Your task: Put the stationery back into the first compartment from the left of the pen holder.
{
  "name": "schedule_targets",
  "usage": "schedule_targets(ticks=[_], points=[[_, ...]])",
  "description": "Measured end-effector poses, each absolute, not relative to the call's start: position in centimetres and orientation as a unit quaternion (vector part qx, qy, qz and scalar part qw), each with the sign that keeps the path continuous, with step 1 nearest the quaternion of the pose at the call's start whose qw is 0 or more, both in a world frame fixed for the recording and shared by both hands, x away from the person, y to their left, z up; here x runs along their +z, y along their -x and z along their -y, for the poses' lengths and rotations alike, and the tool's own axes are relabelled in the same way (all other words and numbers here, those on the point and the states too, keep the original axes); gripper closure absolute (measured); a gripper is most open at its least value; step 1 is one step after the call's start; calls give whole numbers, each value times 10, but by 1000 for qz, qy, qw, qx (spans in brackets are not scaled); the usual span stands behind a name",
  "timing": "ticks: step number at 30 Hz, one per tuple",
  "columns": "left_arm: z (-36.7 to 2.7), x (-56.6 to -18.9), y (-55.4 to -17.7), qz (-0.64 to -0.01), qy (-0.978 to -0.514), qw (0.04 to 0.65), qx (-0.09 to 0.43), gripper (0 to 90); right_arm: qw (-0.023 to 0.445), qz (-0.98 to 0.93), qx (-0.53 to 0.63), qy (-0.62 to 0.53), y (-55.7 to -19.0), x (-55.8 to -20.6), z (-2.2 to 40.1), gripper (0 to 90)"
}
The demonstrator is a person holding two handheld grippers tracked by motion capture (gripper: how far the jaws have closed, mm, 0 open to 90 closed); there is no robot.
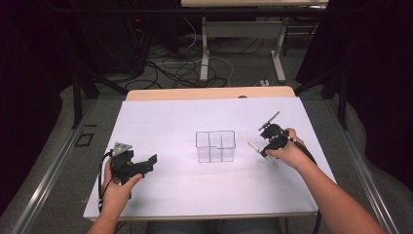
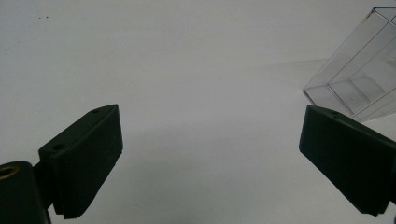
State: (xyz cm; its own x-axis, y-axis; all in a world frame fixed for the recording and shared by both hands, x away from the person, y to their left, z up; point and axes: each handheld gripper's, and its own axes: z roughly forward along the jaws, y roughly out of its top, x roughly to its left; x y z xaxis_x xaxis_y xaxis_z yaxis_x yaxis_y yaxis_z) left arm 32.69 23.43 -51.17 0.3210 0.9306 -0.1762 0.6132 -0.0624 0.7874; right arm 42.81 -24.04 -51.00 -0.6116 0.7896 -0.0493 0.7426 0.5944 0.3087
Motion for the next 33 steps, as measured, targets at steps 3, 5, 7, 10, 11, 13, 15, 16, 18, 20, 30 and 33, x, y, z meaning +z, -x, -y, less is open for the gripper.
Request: schedule_targets(ticks=[3, 5, 7, 10, 11, 13, 15, 16, 18, 20, 30, 33], points=[[-234, -512, -328, -549, -704, 407, 193, 64, 79, -884, 129, -442, -427, -512, 241, 550], [-233, -512, -328, -549, -703, 408, 194, 64, 78, -881, 153, -440, -427, -518, 241, 570], [-233, -512, -328, -548, -705, 407, 194, 64, 65, -885, 126, -444, -428, -515, 241, 591], [-232, -512, -329, -547, -705, 407, 194, 64, 59, -891, 111, -436, -429, -516, 241, 626], [-232, -513, -329, -548, -704, 408, 193, 64, 58, -893, 105, -435, -430, -516, 241, 636], [-232, -513, -328, -549, -705, 406, 193, 64, 54, -894, 100, -434, -431, -516, 240, 657], [-232, -513, -328, -548, -705, 406, 194, 64, 50, -894, 97, -434, -431, -516, 240, 675], [-232, -513, -328, -548, -705, 406, 193, 64, 47, -897, 90, -430, -432, -516, 240, 682], [-233, -513, -328, -550, -704, 407, 193, 65, 51, -897, 89, -430, -433, -518, 240, 696], [-233, -513, -327, -550, -701, 408, 197, 65, 39, -898, 78, -432, -433, -518, 239, 708], [-233, -512, -327, -549, -704, 406, 193, 65, 26, -903, 59, -425, -435, -521, 235, 791], [-233, -512, -327, -549, -704, 406, 194, 65, 26, -903, 60, -425, -436, -521, 235, 794]])
